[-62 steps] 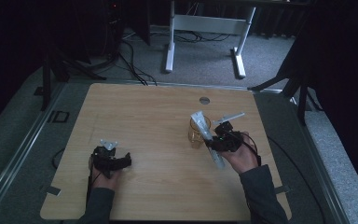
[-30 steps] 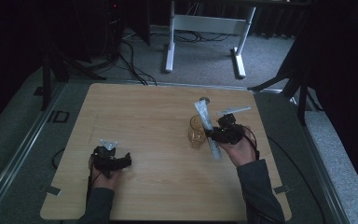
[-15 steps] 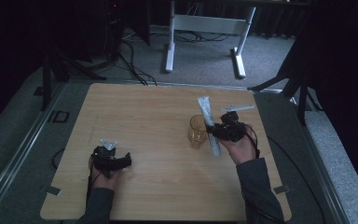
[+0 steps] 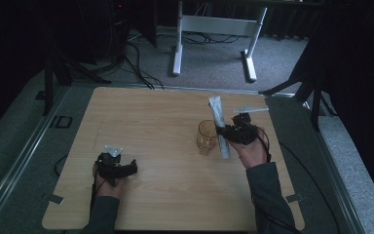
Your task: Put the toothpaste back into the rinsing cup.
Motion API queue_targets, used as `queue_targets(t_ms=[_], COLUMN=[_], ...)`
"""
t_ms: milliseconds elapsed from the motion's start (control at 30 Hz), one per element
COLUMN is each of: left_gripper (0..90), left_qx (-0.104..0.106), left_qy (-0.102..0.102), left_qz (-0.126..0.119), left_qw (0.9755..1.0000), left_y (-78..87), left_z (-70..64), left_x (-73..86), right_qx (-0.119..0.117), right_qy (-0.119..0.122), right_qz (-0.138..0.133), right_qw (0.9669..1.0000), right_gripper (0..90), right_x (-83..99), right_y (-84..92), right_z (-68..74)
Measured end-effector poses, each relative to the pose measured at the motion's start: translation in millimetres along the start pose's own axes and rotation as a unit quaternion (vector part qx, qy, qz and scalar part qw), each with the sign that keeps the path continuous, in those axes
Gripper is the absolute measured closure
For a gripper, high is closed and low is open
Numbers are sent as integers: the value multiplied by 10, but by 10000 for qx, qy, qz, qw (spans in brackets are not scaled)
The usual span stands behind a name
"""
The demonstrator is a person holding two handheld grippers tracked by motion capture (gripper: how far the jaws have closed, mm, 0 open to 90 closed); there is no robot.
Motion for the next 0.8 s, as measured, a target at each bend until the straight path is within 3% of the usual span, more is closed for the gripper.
queue_targets(t_ms=[800], left_gripper=[86], left_qx=[-2], left_qy=[0], left_qz=[-2], left_qw=[10000], left_y=[0], left_z=[0], left_x=[0], right_qx=[101], right_qy=[-151], right_qz=[-330], right_qw=[9993], right_gripper=[724], right_x=[-89], right_y=[-82], right_z=[-55])
Point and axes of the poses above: each handheld gripper's, and its own axes: y roughly backward along the jaws, x roughly out of its underside, z roughly to its left, the point moved 1 cm from there along -y, roughly forward along the jaws, and after that the axes turned 5 degrees about -z, right-handed, at the moved point
